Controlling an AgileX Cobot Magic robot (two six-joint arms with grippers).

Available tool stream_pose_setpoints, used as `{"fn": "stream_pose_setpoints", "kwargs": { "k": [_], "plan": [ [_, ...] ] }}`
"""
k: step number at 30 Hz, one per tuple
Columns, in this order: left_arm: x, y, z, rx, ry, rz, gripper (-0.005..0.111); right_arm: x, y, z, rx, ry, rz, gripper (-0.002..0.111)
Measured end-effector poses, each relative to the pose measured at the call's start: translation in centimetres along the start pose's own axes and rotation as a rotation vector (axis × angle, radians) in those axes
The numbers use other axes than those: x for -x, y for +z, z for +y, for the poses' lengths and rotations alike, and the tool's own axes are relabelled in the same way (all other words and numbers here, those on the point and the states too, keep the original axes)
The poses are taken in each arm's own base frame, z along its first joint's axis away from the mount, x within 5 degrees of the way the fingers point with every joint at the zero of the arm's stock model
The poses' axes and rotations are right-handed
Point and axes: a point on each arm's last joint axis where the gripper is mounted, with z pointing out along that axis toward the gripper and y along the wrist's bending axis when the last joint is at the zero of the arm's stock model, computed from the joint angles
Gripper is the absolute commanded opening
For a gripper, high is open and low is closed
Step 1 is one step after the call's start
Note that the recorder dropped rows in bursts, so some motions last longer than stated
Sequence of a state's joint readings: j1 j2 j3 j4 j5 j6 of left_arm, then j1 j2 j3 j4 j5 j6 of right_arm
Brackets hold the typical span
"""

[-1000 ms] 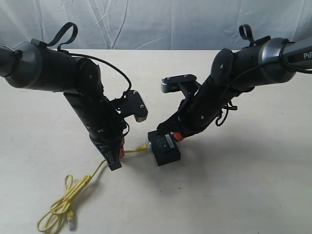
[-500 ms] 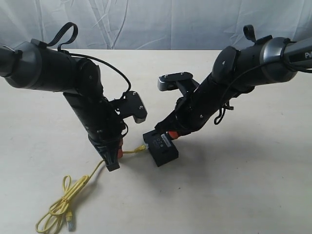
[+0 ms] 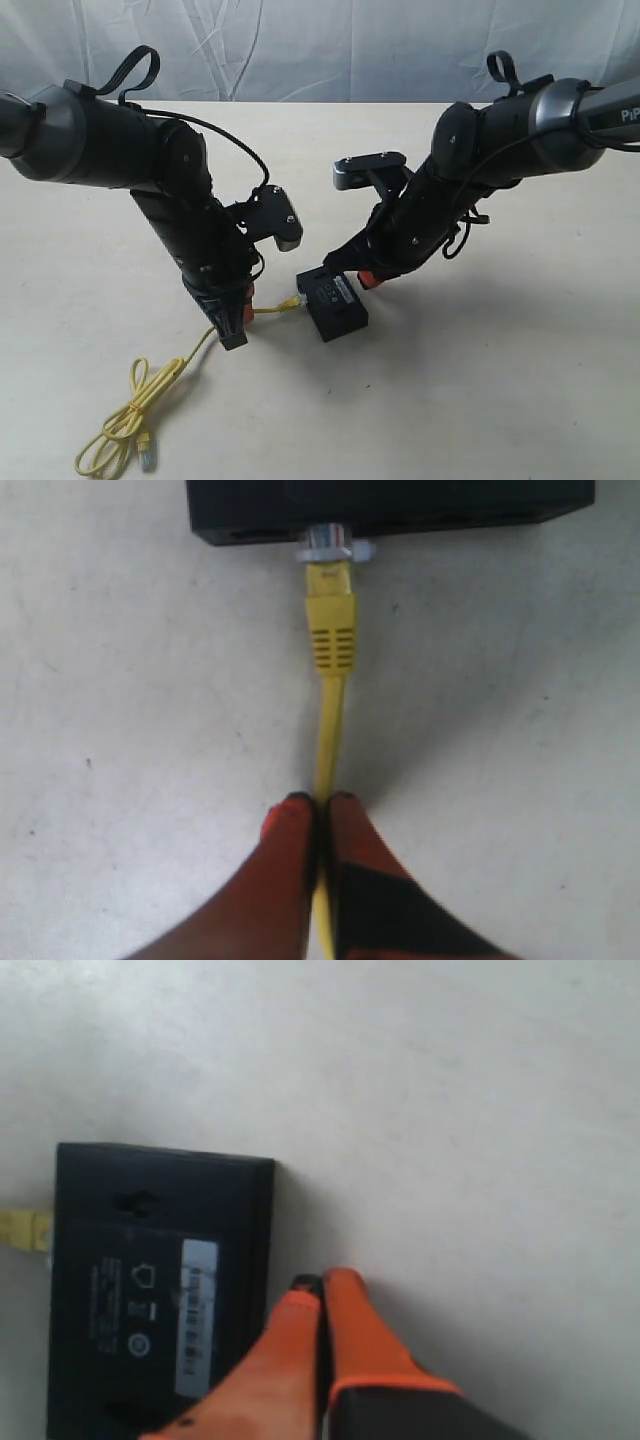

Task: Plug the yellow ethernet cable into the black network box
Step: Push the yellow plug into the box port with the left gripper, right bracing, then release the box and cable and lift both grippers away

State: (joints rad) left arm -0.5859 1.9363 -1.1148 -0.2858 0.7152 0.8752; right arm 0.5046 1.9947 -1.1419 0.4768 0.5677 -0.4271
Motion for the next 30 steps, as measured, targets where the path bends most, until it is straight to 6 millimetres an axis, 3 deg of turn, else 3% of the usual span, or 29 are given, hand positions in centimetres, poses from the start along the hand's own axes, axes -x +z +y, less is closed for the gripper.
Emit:
{"fn": "stream_pose_setpoints", "kwargs": {
  "k": [5,21,25,30],
  "plan": [
    [0.0,0.0,0.0,-0.002,-0.003,-0.002,0.0,-0.3,0.5,1.0,0.014,-0.031,0.027,-0.001],
    [0.0,0.0,0.0,-0.002,-0.003,-0.002,0.0,-0.3,0.4,0.5,-0.018,-0.01,0.031,-0.001],
    [0.0,0.0,0.0,0.0,-0.003,-0.003,0.0,-0.1,-0.8,-0.4,-0.022,0.037,0.015,-0.001],
    [0.0,0.0,0.0,0.001,-0.003,-0.005,0.0,0.1,-3.8,-1.3,-0.017,0.071,-0.013,-0.001]
  ]
}}
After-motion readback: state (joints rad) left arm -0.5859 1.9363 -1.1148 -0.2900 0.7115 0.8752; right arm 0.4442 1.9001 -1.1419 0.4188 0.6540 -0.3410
